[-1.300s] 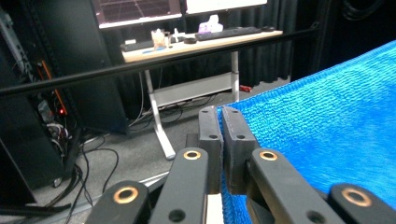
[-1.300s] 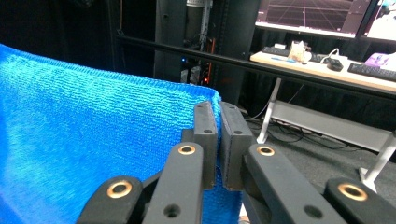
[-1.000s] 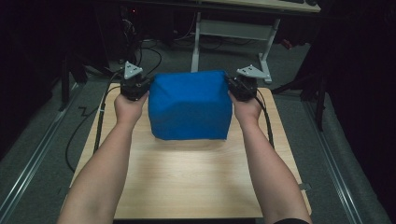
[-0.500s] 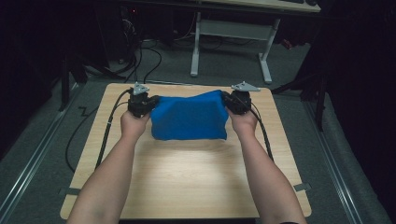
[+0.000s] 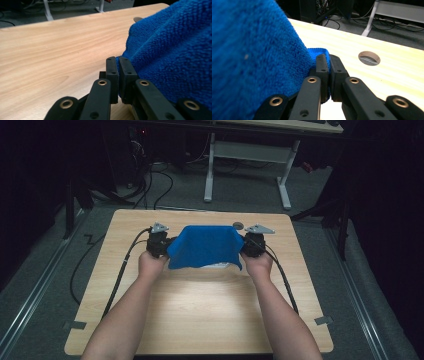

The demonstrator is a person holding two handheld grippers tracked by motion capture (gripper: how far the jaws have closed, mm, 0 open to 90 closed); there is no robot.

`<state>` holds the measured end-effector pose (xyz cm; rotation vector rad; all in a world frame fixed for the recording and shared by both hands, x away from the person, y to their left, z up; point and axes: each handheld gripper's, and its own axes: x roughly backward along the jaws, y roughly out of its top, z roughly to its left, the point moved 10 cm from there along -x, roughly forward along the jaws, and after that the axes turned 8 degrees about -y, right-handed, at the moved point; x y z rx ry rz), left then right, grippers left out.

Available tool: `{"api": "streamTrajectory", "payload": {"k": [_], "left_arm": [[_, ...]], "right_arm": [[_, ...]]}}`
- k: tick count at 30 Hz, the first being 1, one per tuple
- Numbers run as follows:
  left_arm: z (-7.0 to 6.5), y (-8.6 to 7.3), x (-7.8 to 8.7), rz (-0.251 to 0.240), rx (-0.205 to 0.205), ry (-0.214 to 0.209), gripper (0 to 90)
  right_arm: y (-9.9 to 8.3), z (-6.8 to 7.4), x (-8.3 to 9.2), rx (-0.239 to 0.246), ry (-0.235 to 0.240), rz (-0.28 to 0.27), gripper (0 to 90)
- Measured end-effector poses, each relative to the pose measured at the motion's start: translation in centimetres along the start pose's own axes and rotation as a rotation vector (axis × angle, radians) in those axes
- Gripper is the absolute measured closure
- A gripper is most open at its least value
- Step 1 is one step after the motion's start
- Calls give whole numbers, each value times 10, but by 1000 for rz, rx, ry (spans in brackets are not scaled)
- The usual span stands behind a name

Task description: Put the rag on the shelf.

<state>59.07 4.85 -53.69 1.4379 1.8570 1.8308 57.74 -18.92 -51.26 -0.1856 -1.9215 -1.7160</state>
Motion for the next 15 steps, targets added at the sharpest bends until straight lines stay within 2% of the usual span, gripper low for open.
{"api": "streamTrajectory", "payload": {"k": [4,6,10,15], "left_arm": [[-1,-8,-6,25,13,-5,870],[-1,-10,-7,22,19,-5,869],[3,-20,-10,10,82,-25,848],[4,-25,-12,19,91,-25,825]], "right_arm": [[-9,-2,-1,-7,2,13,875],[-10,-2,-1,-12,2,17,875],[-15,-4,0,-19,4,13,873],[-21,-7,0,-34,6,18,871]]}}
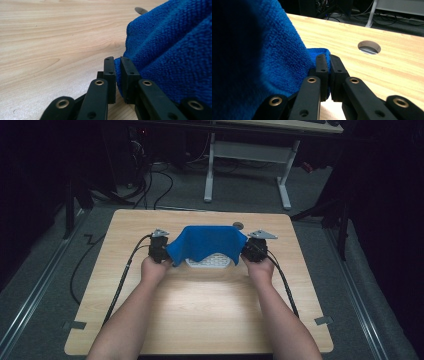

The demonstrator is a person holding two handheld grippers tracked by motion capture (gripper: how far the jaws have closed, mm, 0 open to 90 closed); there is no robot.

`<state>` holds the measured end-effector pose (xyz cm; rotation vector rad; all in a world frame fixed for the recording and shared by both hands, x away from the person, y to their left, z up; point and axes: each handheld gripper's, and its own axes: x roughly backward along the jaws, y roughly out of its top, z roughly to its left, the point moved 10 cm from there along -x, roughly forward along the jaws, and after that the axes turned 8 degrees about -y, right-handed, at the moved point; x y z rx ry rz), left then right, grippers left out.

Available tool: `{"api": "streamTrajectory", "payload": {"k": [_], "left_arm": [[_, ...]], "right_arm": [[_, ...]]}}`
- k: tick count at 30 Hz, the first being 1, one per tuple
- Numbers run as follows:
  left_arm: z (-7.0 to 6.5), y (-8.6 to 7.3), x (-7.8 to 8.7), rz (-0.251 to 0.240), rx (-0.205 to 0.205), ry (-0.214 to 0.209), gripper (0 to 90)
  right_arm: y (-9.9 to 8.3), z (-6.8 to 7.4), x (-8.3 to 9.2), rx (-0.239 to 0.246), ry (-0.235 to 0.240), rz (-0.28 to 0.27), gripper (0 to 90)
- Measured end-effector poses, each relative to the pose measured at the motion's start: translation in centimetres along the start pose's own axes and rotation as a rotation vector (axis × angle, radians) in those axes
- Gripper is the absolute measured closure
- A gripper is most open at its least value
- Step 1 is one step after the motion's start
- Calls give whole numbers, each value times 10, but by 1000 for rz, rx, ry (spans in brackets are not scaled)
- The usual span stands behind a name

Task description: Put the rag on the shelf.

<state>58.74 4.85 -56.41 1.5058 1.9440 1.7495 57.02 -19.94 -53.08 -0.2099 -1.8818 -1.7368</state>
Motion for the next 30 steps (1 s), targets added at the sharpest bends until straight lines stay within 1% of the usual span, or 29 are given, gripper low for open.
{"api": "streamTrajectory", "payload": {"k": [2,3,4,5,6,7,8,9,10,11,12,13,14,15,18,19,20,25,30], "left_arm": [[0,-2,-1,1,8,-3,780],[2,-3,0,2,16,5,735],[2,-3,0,2,16,5,684],[3,-3,1,-1,16,15,651],[5,-1,5,-25,29,26,629],[5,-1,5,-25,29,26,609],[6,0,8,-29,30,34,609],[7,1,10,-38,24,46,588],[8,4,16,-50,6,64,569],[8,4,16,-50,6,64,554],[8,4,19,-50,2,75,554],[8,5,22,-54,-4,90,522],[8,6,24,-57,-13,105,522],[7,7,28,-64,-22,118,509],[7,7,32,-62,-31,124,508],[7,8,36,-59,-41,134,508],[7,8,36,-59,-41,134,508],[8,15,47,-79,-46,143,508],[10,18,55,-89,-48,152,505]], "right_arm": [[-3,-1,-1,-3,-1,9,865],[-5,0,-1,-8,4,14,825],[-5,0,-1,-8,4,14,825],[-6,-1,-1,-11,2,19,752],[-6,-1,0,-8,-3,19,732],[-6,-2,0,-9,-5,18,714],[-6,-2,0,-9,-5,18,714],[-5,-3,1,-12,-7,18,702],[-4,-5,3,-16,-13,17,673],[-4,-5,3,-16,-13,17,673],[-3,-6,4,-18,-18,17,660],[0,-8,8,-17,-20,10,647],[0,-8,8,-17,-20,10,647],[3,-10,11,-11,-25,3,643],[6,-11,15,-7,-27,-3,639],[8,-12,18,0,-33,-7,629],[8,-12,18,0,-33,-7,629],[15,-17,27,18,-51,-27,594],[19,-20,31,25,-60,-37,578]]}}
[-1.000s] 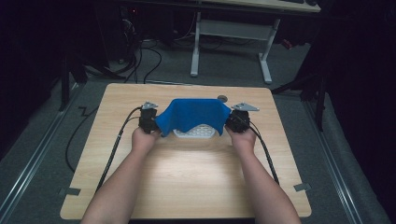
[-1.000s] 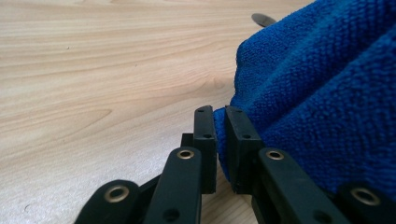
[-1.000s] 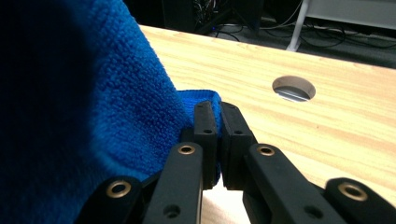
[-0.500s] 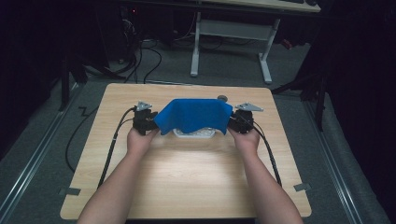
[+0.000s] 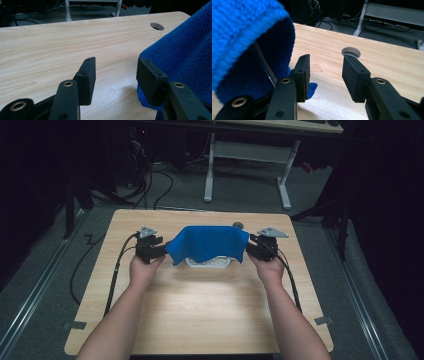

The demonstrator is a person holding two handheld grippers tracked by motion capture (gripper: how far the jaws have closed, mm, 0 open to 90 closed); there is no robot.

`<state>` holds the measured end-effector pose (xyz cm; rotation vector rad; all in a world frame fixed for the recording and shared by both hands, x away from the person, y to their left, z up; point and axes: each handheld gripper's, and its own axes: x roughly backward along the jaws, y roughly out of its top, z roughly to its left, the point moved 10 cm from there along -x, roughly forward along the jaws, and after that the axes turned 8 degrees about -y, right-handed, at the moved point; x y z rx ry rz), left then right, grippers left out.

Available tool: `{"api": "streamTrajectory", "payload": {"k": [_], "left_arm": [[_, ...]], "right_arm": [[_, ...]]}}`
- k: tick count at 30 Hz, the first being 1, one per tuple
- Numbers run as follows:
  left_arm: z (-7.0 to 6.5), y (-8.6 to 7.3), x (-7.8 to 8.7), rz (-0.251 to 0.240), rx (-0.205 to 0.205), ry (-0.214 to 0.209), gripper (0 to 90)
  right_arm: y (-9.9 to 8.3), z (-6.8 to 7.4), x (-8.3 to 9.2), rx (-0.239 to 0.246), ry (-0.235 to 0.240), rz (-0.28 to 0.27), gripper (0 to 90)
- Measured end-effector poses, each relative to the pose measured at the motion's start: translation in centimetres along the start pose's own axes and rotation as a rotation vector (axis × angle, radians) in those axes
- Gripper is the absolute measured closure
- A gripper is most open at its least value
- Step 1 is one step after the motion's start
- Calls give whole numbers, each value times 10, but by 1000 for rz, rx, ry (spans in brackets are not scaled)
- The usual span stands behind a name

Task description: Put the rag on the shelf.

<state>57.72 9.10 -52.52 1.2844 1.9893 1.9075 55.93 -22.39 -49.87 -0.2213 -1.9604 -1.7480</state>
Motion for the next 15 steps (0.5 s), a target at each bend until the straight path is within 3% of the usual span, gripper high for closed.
{"api": "streamTrajectory", "payload": {"k": [9,15], "left_arm": [[5,2,10,1,-17,27,494],[-3,2,17,-1,-26,17,491]], "right_arm": [[1,-7,6,33,-22,0,537],[-2,-7,12,49,-19,10,518]]}}
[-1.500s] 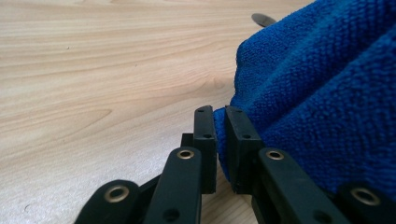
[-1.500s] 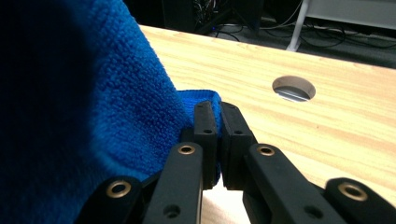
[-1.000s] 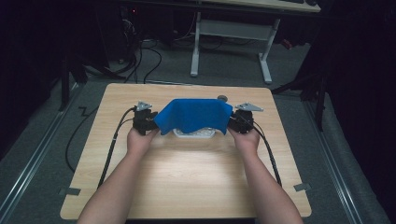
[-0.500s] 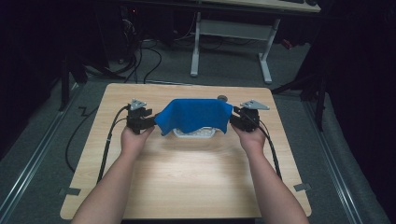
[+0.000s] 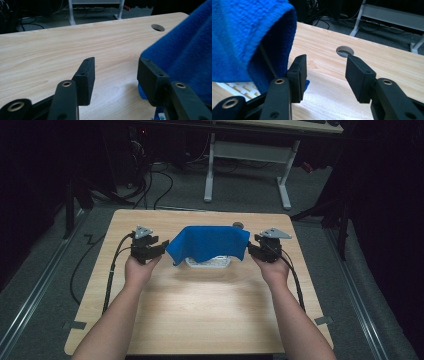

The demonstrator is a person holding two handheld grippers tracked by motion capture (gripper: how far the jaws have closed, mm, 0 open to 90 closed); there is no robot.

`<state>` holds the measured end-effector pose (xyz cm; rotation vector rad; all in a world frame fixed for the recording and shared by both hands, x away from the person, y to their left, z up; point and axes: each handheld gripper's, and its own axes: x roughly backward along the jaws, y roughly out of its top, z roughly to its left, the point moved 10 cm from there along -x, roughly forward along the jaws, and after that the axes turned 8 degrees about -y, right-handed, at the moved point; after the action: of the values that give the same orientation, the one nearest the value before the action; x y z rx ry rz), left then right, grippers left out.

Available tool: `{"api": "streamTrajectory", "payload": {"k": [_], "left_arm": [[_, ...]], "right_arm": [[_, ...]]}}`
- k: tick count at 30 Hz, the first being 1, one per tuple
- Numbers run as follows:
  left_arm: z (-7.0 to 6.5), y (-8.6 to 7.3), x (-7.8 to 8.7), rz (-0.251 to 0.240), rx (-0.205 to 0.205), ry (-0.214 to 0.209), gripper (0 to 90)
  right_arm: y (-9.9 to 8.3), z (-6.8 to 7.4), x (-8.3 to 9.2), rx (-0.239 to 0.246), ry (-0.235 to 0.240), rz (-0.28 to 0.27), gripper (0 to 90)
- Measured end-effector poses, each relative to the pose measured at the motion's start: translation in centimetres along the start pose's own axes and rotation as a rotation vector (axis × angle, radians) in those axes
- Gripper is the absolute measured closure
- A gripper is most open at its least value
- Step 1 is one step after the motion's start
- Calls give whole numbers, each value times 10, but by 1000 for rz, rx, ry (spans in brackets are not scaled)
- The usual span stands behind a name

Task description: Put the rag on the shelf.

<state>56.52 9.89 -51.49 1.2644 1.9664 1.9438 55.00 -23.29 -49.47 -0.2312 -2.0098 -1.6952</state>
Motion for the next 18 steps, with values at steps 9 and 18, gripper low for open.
{"api": "streamTrajectory", "payload": {"k": [9,18], "left_arm": [[2,-11,10,10,16,4,490],[3,-26,26,9,8,12,490]], "right_arm": [[-8,-9,9,-8,-23,-3,506],[-25,-18,24,-5,-16,28,465]]}}
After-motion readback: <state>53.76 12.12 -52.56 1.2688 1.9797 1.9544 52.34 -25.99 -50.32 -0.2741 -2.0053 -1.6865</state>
